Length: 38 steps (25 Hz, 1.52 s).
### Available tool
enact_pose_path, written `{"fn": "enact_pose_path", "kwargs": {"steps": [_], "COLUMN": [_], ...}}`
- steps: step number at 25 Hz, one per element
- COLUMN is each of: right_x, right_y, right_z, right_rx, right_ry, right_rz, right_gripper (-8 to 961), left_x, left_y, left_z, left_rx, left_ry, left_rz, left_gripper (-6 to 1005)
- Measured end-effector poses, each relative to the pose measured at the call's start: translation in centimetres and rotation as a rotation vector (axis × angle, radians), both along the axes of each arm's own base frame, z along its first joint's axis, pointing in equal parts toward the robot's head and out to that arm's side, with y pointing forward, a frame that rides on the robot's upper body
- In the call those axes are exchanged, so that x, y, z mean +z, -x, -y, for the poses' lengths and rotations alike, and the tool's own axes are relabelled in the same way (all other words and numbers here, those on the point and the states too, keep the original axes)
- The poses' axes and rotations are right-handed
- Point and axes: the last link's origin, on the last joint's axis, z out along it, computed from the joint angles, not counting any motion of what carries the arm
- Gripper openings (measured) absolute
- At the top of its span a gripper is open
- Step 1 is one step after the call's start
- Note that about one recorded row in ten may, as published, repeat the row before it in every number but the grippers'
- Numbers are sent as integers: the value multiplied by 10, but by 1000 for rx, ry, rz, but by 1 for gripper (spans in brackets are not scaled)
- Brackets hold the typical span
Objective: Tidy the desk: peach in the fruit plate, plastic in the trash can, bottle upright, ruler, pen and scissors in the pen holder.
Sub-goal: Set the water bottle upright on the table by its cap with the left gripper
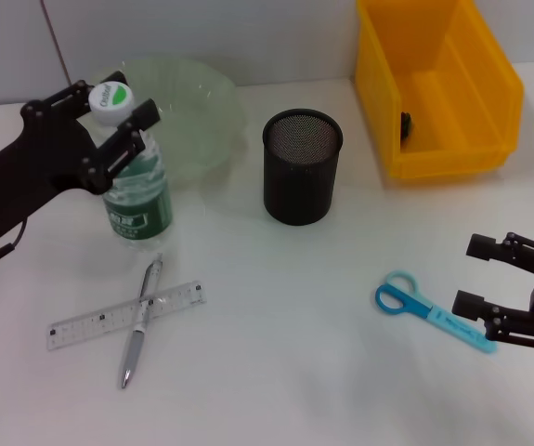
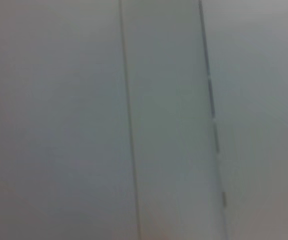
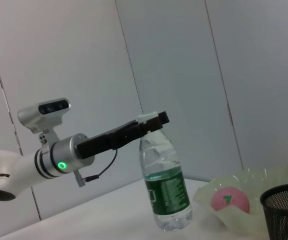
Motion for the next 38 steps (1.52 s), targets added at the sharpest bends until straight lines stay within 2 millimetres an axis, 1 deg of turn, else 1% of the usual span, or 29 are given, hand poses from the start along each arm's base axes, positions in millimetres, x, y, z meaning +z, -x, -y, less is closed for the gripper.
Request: {"fn": "enact_pose_path", "kwargs": {"steps": [2, 3, 5, 14, 30, 38], "right_x": [0, 0, 0, -1, -4, -5], "right_y": [0, 0, 1, 3, 5, 5], "right_z": [0, 0, -1, -3, -4, -4], "right_rx": [0, 0, 3, 11, 14, 13], "right_ry": [1, 1, 1, 5, 9, 9], "right_rz": [0, 0, 0, -1, -4, -4], "right_gripper": [824, 824, 824, 823, 823, 822], "left_x": [0, -3, -8, -14, -23, -25], "left_y": [0, 2, 3, 12, 20, 21], "left_z": [0, -4, -5, -10, -8, -7], "left_rx": [0, 30, 40, 98, 134, 134], "left_ry": [0, -32, -55, -105, -101, -104], "left_rz": [0, -18, -38, -86, -114, -123], "left_gripper": [439, 439, 438, 438, 438, 438]}}
